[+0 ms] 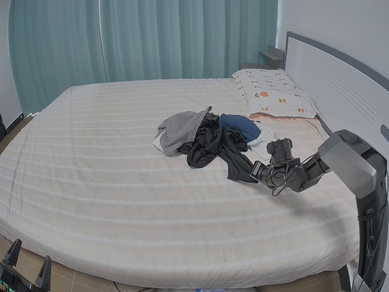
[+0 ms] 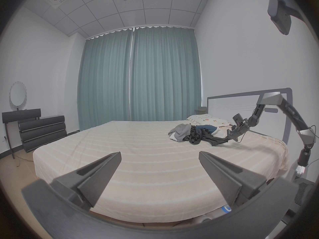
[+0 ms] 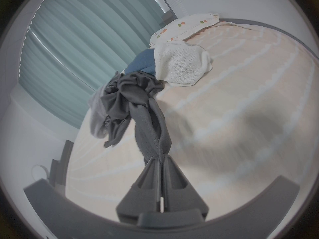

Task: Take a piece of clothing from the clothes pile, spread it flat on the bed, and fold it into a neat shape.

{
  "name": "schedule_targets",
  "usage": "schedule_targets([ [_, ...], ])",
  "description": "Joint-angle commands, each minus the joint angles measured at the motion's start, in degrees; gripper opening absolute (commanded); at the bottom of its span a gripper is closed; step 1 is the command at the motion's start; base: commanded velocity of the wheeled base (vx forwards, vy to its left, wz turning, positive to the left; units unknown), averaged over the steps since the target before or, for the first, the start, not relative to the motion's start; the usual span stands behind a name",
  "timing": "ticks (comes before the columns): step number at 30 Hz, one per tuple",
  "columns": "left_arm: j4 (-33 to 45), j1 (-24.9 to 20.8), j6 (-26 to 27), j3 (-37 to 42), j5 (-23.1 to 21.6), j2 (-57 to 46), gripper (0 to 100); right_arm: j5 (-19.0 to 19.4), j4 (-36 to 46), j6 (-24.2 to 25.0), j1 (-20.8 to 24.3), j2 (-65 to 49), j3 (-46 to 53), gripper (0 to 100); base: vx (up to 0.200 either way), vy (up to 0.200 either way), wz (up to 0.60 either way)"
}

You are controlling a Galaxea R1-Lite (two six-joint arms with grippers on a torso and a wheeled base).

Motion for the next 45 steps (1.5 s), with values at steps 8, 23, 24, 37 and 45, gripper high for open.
schedule_targets([
  [8,-6.2,-0.6,-3.8,-9.7,-1.6,3.6,100,7.5,-15.8,3.5,1.6,-37.2,30.5,0,0.0,0.0,0.0],
  [23,-18.2,-7.0,1.8,-22.6,-8.0,50.9,100,7.8,-10.2,3.0,2.3,-56.1,18.8,0,0.0,0.0,0.0],
  [24,-19.4,-8.8,1.6,-22.7,-7.6,53.3,100,7.9,-9.7,3.0,2.4,-56.3,18.8,0,0.0,0.0,0.0],
  [37,-30.6,-26.9,-6.4,-21.8,-1.9,83.8,100,7.7,-9.2,2.5,3.5,-56.1,22.2,0,0.0,0.0,0.0],
  [45,-43.6,-32.8,-11.2,-25.9,2.6,100.8,100,7.8,-9.2,1.8,3.6,-55.5,23.6,0,0.0,0.0,0.0],
])
